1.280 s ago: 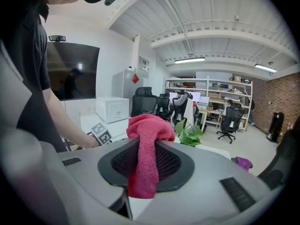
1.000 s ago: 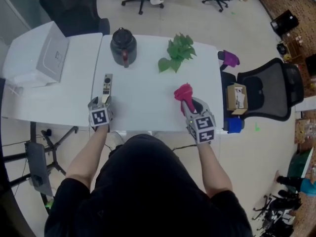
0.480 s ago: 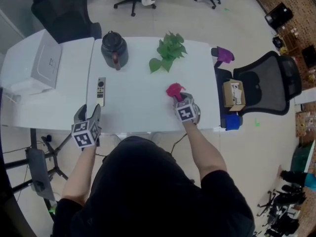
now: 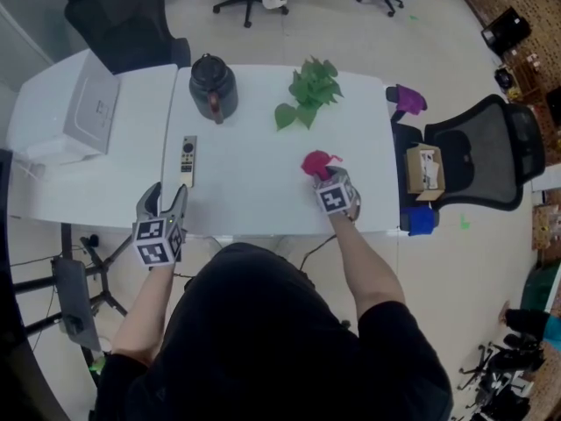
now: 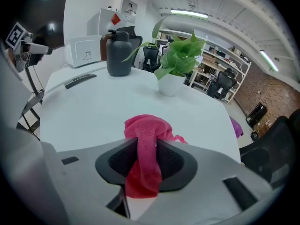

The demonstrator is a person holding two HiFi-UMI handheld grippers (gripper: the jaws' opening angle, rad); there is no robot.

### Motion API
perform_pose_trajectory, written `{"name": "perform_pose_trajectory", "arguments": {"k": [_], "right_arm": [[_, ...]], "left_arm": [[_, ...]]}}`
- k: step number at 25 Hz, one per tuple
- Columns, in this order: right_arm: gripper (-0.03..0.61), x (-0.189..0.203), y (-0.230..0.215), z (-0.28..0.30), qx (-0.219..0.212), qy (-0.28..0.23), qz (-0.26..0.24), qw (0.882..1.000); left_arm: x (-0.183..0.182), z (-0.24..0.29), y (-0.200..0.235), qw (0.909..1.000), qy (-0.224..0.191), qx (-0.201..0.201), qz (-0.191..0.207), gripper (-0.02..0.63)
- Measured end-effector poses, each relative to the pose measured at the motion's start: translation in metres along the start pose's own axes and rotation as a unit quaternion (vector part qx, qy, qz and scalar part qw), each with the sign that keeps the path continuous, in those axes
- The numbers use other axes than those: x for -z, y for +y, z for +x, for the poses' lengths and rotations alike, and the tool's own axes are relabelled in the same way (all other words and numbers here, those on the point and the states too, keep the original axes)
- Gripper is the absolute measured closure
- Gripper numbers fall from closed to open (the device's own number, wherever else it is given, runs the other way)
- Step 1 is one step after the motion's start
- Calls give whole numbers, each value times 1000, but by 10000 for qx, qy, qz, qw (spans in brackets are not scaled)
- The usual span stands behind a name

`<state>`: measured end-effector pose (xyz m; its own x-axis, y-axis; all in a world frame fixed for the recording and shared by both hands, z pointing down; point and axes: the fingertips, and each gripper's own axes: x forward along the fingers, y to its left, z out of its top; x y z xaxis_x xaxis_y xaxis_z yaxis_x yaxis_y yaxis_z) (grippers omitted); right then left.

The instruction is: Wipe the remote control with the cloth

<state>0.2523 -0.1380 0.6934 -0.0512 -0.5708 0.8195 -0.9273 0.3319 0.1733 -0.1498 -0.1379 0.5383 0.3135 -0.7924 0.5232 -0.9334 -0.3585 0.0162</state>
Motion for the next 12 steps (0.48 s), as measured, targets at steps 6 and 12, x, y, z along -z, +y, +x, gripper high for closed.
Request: {"name": "perform_pose_trajectory", "arguments": {"k": [6, 12], "right_arm": [[446, -34, -11, -68, 249, -1037, 230, 9940], [446, -115, 36, -172, -169, -2514, 299, 9673]], "left_arm": [[-25, 0, -17, 9989, -342, 320, 76, 339], [-66, -8, -45, 9924, -799, 854, 392, 339]]}}
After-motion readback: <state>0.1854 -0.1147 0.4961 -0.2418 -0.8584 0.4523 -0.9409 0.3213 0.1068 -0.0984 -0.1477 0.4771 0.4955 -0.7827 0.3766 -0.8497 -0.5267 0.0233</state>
